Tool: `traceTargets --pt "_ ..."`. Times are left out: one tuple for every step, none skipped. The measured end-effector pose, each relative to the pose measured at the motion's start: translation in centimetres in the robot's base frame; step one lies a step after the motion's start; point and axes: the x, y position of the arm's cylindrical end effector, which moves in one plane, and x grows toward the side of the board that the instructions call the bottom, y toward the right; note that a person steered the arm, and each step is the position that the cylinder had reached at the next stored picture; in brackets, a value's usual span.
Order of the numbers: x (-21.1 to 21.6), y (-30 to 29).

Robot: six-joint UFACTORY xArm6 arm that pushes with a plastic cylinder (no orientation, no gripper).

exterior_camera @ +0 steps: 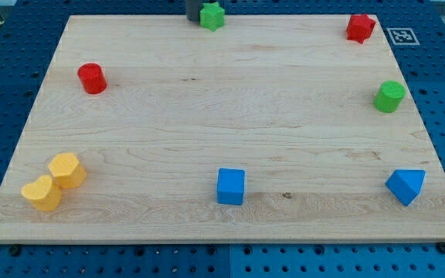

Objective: Move your arm to the yellow heart

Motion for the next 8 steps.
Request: traceTargets --pt "0.0 2.2" --pt "1.0 1.0" --pt "3.1 -2.8" --pt "6.7 -3.1" --pt "11.3 -3.1" --pt "17.1 -2.9" --pt "22.7 -2.9" --pt "28.1 -2.9"
